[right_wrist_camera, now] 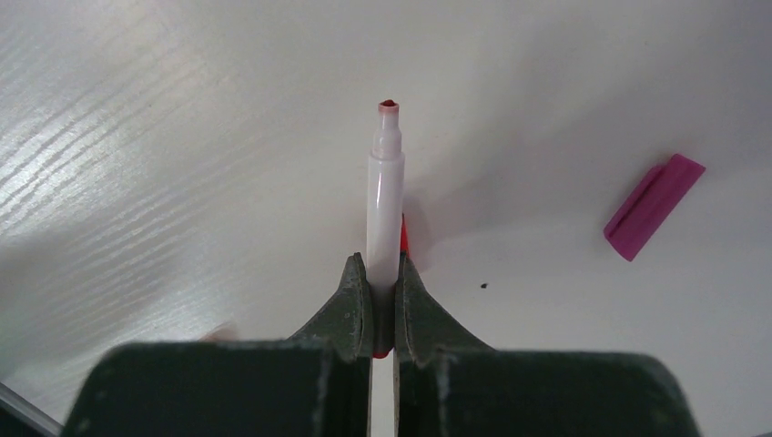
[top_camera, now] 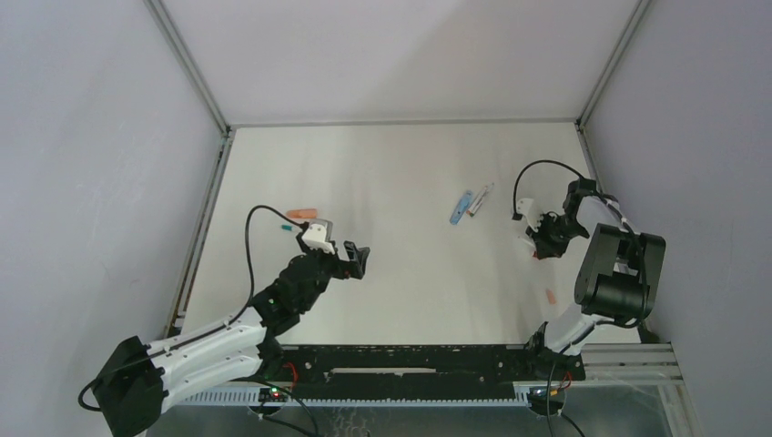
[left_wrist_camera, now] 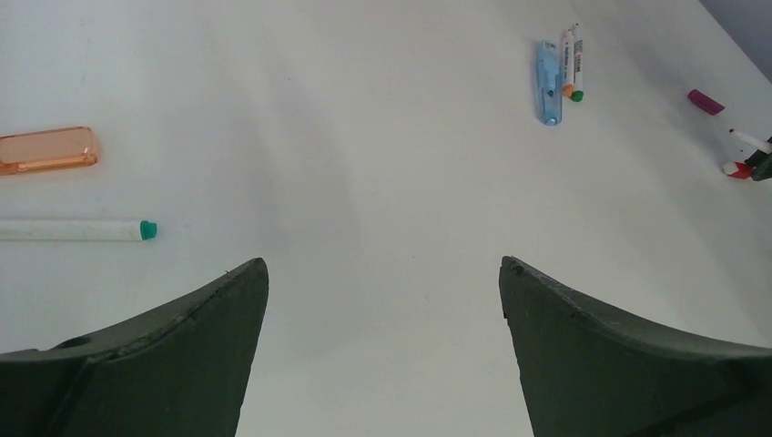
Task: Insert the pens into the pen caps
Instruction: Pick up the pen cap from the center of the board.
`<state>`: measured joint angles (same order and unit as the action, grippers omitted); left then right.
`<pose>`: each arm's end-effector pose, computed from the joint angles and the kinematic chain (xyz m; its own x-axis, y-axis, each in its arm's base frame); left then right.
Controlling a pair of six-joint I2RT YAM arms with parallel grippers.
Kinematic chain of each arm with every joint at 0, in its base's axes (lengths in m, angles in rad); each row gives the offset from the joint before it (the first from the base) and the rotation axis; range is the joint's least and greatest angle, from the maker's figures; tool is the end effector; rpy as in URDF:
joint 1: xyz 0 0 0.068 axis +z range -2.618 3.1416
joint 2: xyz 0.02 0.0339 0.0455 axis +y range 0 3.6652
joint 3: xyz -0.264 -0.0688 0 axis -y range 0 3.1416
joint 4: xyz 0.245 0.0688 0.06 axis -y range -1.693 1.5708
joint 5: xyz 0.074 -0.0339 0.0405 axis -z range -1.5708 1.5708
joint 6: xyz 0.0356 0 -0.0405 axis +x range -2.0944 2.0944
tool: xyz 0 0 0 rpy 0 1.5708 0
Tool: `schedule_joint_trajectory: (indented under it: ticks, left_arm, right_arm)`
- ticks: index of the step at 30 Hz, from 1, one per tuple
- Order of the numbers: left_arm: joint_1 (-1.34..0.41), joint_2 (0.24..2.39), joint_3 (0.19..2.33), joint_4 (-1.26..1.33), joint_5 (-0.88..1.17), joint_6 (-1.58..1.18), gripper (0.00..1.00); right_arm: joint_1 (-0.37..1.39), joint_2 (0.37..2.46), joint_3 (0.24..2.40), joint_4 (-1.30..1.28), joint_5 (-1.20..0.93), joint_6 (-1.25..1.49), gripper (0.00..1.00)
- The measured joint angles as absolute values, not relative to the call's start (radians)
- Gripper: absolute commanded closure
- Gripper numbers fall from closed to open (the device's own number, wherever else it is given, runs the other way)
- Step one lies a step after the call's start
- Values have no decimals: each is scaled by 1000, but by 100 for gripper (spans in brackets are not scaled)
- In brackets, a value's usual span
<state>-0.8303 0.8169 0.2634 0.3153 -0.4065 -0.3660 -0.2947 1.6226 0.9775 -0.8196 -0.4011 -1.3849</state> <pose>0.1338 -0.1255 0.2030 -0.2985 -0.1606 -0.9408 0.3341 0.9058 -0.2607 0.2689 -0.0671 0.1716 -0.3998 -0.8242 -0.4011 -0.8930 0.4489 -0.0323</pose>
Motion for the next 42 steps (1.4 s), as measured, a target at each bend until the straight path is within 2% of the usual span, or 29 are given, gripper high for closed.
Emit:
schedule_joint_trajectory:
  ticks: [17,23,35,38,42]
  left_arm:
    - [-808,817,263,323,-378,-367,0]
    - [-805,810,262,327,-377,-367,0]
    - [-804,745,244,326,-379,-375,0]
    - [-804,720,239,323,-380,-384,0]
    - [-804,660,199,350,-379,-422,0]
  right_arm:
    - [-260,1679,1006,-827,-385,-1340,100]
    - [-101,1670,981,-812,-383,-1220,100]
    - [389,1691,1005,-799,-484,-862,100]
    - [457,1708,1056,-810,-546,-796,100]
    - [464,1708,1103,-813,-620,-743,100]
